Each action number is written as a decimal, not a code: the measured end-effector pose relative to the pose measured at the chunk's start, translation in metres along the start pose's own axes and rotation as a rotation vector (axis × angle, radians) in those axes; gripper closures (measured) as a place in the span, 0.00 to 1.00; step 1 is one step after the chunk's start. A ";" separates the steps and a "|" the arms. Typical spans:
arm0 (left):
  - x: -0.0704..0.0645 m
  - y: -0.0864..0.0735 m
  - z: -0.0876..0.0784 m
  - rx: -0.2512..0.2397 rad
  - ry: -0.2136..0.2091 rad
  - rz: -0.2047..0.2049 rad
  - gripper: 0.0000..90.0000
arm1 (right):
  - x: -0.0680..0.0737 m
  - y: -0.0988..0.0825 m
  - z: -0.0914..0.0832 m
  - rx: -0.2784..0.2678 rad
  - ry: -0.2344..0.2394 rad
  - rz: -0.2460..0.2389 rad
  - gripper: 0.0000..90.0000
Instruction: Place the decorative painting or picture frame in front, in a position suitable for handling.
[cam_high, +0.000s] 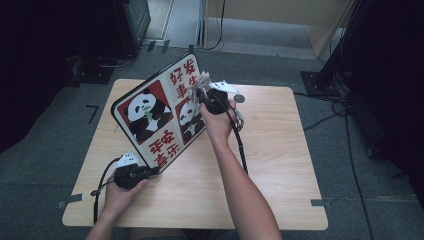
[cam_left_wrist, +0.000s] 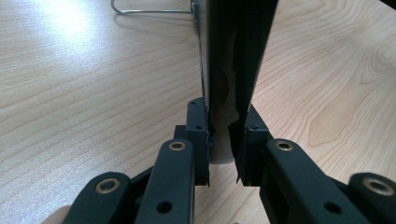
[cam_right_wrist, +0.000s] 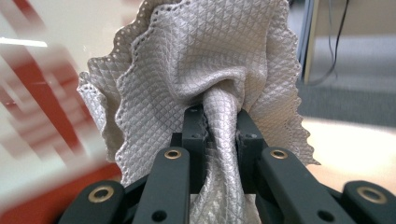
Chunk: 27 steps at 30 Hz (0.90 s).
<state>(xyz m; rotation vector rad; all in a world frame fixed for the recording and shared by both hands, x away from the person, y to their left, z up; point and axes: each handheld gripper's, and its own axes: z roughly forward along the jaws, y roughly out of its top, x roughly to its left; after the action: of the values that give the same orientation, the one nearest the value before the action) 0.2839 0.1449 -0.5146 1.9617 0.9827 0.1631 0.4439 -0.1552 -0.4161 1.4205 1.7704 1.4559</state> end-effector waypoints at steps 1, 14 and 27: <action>0.000 0.000 0.000 -0.001 0.000 0.000 0.88 | -0.004 -0.008 0.000 0.017 -0.005 0.015 0.87; -0.001 0.000 0.000 0.001 0.001 0.004 0.88 | -0.016 -0.047 0.001 0.106 0.003 0.175 0.90; -0.001 0.000 0.001 0.000 0.000 0.004 0.88 | 0.038 0.054 -0.010 -0.080 0.051 0.052 0.89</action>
<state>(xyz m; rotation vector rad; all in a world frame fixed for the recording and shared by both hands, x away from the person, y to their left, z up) 0.2835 0.1441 -0.5149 1.9639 0.9785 0.1651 0.4446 -0.1305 -0.3546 1.4106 1.6973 1.5850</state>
